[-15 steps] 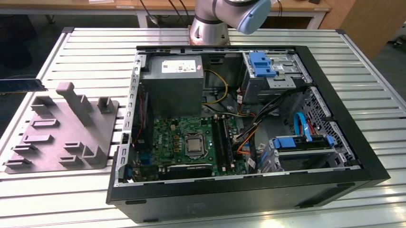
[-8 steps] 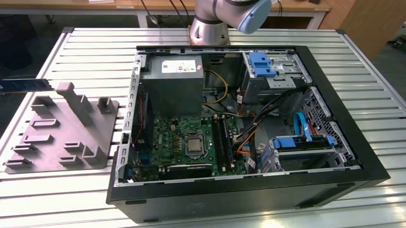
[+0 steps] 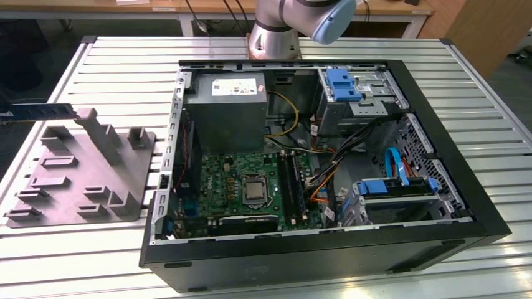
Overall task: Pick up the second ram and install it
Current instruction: 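Pick up the second ram and move it above second insertion slot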
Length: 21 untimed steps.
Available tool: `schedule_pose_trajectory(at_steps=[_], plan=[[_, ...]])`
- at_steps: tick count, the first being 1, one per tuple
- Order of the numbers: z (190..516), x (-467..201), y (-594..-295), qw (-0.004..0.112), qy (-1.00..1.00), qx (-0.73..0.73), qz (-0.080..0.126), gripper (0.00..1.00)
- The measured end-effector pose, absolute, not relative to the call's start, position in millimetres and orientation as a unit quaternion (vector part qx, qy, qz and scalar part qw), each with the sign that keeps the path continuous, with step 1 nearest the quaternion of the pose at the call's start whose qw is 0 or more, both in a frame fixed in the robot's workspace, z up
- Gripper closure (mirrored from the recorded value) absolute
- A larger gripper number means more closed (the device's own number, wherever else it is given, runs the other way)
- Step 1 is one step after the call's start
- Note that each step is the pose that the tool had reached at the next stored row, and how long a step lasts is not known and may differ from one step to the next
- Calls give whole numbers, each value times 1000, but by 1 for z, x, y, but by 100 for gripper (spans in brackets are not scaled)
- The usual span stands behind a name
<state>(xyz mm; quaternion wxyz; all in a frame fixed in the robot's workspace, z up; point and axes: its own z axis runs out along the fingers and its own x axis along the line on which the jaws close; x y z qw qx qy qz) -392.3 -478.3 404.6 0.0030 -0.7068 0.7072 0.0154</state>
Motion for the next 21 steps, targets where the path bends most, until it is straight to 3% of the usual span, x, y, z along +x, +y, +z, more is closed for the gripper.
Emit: schedule_pose_trajectory(at_steps=[21], plan=[[405,-347,-479,3,707,-707,15,89]])
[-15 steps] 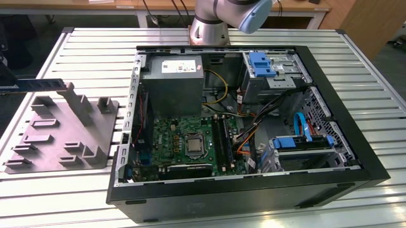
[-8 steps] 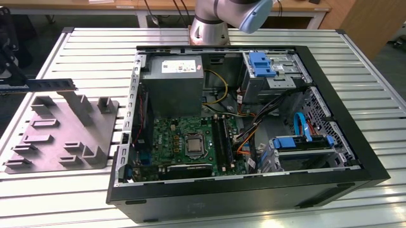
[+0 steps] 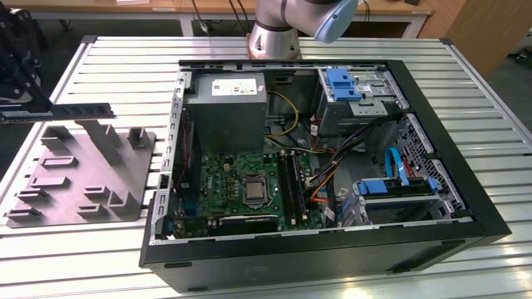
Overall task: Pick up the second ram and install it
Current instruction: 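Pick up the second ram and move it above second insertion slot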
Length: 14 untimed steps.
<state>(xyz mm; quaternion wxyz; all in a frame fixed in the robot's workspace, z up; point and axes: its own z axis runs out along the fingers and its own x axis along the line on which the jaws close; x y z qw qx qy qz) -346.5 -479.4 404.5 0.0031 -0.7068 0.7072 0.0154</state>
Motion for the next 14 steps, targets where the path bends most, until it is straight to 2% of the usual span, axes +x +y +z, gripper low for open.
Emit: schedule_pose_trajectory(at_steps=[14], plan=[[404,-314,-481,3,707,-707,15,89]])
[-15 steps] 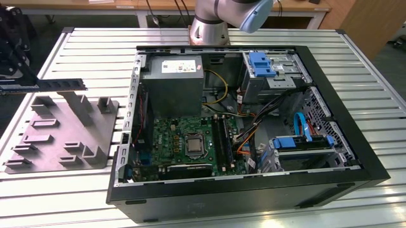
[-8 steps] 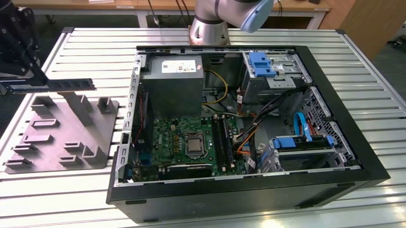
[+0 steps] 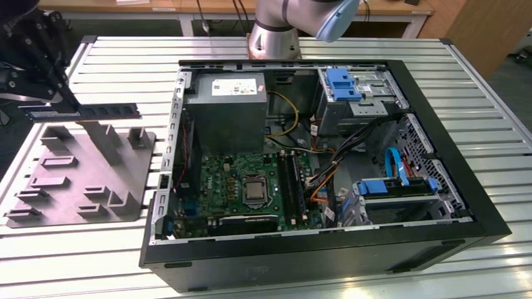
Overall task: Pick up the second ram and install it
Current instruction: 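Pick up the second ram and move it above second insertion slot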
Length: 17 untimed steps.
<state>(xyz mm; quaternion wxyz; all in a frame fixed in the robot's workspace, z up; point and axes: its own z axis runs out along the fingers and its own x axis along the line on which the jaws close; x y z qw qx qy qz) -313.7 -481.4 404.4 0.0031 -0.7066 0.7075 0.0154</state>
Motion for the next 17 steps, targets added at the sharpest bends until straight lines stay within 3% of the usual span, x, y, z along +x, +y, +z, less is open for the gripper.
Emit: schedule_pose_trajectory(at_steps=[17], plan=[[404,-268,-482,3,708,-706,15,89]])
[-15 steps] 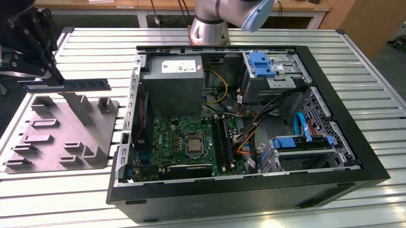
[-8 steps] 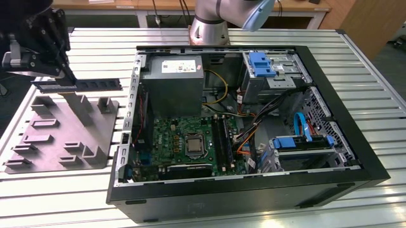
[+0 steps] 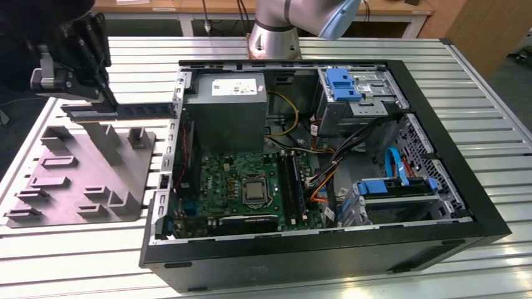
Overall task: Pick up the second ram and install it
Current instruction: 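Pick up the second ram and move it above second insertion slot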
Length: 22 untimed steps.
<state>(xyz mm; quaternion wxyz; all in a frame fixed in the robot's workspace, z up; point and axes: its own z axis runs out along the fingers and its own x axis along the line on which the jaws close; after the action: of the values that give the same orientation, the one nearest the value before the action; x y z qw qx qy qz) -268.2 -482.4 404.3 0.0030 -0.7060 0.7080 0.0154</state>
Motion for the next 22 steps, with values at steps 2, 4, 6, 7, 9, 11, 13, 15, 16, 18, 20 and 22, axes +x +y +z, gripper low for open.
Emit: schedule_pose_trajectory(at_steps=[2,4,6,7,9,11,13,15,16,18,20,22], plan=[[404,-263,-483,3,708,-706,15,89],[404,-257,-483,3,708,-706,15,89],[404,-252,-483,3,708,-706,15,89],[404,-249,-483,3,708,-706,15,89],[404,-243,-483,3,708,-706,15,89],[404,-238,-483,3,709,-705,15,89],[404,-233,-483,3,709,-705,15,89],[404,-227,-483,3,709,-705,15,89],[404,-224,-483,3,709,-705,15,89],[404,-218,-483,3,709,-705,15,89],[404,-212,-483,3,709,-705,15,89],[404,-205,-484,3,709,-705,15,89]])
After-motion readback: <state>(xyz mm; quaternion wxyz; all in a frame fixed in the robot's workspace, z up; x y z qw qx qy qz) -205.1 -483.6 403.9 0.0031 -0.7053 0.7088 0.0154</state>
